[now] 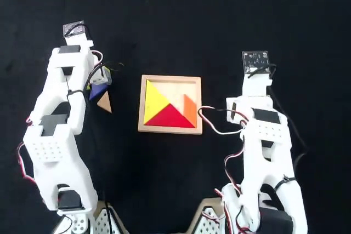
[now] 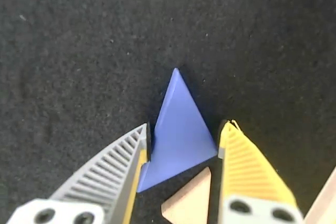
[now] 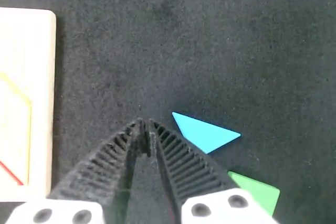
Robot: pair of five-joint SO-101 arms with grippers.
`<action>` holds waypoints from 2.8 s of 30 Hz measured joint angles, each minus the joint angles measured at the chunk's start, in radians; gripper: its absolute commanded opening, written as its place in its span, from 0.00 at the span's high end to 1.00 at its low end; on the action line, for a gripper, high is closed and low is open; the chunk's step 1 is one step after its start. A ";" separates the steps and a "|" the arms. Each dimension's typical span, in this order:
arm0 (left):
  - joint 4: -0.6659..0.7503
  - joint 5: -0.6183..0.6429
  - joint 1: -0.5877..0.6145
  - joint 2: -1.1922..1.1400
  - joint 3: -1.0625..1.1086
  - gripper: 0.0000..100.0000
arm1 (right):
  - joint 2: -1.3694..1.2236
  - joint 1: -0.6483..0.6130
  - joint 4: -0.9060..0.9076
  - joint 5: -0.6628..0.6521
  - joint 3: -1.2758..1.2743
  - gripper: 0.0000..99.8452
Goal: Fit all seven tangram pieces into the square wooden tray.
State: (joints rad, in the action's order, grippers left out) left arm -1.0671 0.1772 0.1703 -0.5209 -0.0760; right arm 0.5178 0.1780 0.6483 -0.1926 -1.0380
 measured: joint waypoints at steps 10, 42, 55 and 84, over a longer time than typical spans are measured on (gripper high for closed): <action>-0.143 -0.186 0.011 -0.092 -0.199 0.77 | 0.000 0.000 0.000 0.000 0.000 0.99; -0.285 -0.419 0.017 -0.247 -0.400 0.76 | 0.000 0.000 -0.003 0.000 0.000 0.99; -0.292 -0.345 0.017 -0.253 -0.413 0.79 | 0.000 0.000 -0.003 0.000 0.000 0.99; -0.552 -0.385 0.038 -0.256 -0.750 0.97 | 0.000 0.000 -0.003 0.000 0.000 0.99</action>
State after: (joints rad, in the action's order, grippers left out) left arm -1.6195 -0.2079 0.2087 -0.7772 -0.8263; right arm 0.5178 0.1780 0.6452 -0.1926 -1.0380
